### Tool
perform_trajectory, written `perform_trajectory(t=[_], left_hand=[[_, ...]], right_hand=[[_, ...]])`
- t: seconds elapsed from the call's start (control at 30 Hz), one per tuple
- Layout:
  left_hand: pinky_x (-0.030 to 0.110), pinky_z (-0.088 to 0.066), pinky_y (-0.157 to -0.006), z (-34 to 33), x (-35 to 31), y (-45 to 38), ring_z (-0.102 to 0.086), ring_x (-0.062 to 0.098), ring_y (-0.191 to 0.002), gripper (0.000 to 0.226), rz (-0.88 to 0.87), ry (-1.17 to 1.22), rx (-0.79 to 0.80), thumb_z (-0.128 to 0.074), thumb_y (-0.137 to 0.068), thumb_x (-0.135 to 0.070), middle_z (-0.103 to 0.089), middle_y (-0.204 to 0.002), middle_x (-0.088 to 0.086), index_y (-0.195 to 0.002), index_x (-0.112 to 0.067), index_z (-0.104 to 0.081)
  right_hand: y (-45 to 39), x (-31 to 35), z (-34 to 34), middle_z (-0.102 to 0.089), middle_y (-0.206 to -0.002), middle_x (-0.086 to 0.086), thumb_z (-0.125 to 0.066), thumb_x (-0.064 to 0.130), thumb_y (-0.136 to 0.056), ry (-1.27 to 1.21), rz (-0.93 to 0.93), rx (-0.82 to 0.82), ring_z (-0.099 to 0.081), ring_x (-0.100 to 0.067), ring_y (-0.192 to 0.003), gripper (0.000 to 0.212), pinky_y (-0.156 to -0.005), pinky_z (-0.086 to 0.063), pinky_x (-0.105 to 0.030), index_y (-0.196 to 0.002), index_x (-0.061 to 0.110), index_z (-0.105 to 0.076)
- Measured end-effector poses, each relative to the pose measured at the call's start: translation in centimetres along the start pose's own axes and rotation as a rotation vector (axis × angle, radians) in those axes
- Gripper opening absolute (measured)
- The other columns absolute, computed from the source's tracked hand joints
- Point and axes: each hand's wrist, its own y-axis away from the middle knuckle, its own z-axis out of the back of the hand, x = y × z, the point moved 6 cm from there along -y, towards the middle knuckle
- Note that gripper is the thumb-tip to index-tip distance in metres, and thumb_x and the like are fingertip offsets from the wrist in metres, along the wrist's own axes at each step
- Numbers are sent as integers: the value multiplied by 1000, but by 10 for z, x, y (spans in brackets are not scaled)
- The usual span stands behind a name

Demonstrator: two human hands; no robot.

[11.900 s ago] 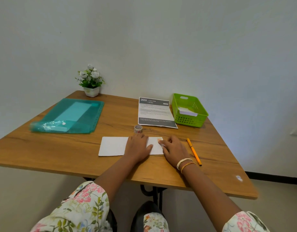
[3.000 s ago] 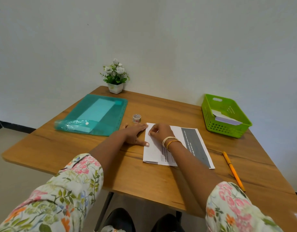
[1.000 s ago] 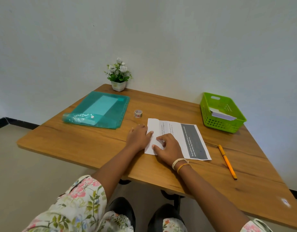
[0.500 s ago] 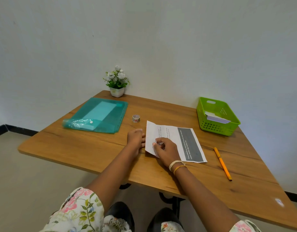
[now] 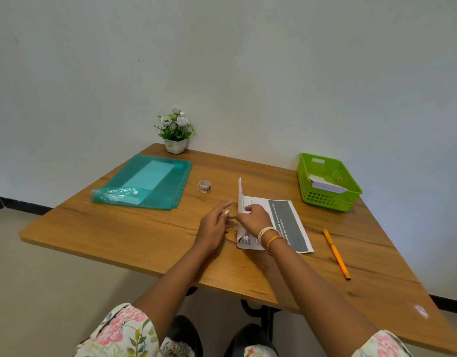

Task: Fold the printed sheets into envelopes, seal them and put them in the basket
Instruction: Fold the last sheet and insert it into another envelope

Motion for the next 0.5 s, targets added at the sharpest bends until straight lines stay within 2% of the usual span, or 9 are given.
perform_trajectory(t=[0.07,0.17,0.23,0.3,0.4,0.5], left_hand=[[11,-50,-67,-2,-1,1,-64,4,-95,36,-5,-43,23,-42,-102,-13,-66,-119,6,-136,-20,-52],[7,-44,-80,-10,-3,3,-52,4,-116,38,-72,-248,111,-45,-101,-22,-56,-136,-2,-140,-23,-48],[27,-42,-102,-18,0,4,-43,8,-130,44,-134,-433,185,-43,-101,-29,-44,-148,-5,-145,-26,-40],[43,-31,-113,-25,-1,6,-33,11,-140,48,-172,-590,263,-40,-101,-34,-34,-154,-5,-149,-28,-33],[43,-18,-117,-34,-3,10,-23,10,-145,48,-197,-786,365,-33,-102,-39,-25,-158,-9,-150,-32,-29],[44,-12,-118,-37,-1,11,-20,9,-145,47,-187,-869,407,-31,-102,-44,-26,-157,-10,-148,-35,-30]], right_hand=[[-3,-2,6,-49,-141,-12,-56,20,-87,-10,-27,-39,-47,-29,-128,56,-101,-39,-32,-139,6,-45],[-6,-6,15,-53,-135,-12,-50,15,-86,-70,-88,-72,-51,-31,-121,51,-100,-43,-35,-135,7,-48],[-8,-10,21,-58,-121,-14,-48,13,-86,-69,-108,-90,-56,-32,-106,40,-85,-44,-32,-125,7,-52],[-10,-14,27,-60,-110,-16,-46,11,-86,-48,-130,-112,-55,-31,-92,32,-74,-41,-29,-117,4,-54],[-10,-23,32,-62,-116,-20,-48,13,-88,23,-162,-133,-58,-34,-95,36,-71,-38,-28,-120,-2,-55],[-8,-28,33,-60,-121,-20,-49,15,-90,170,-158,-139,-58,-36,-107,35,-73,-39,-28,-121,-1,-54]])
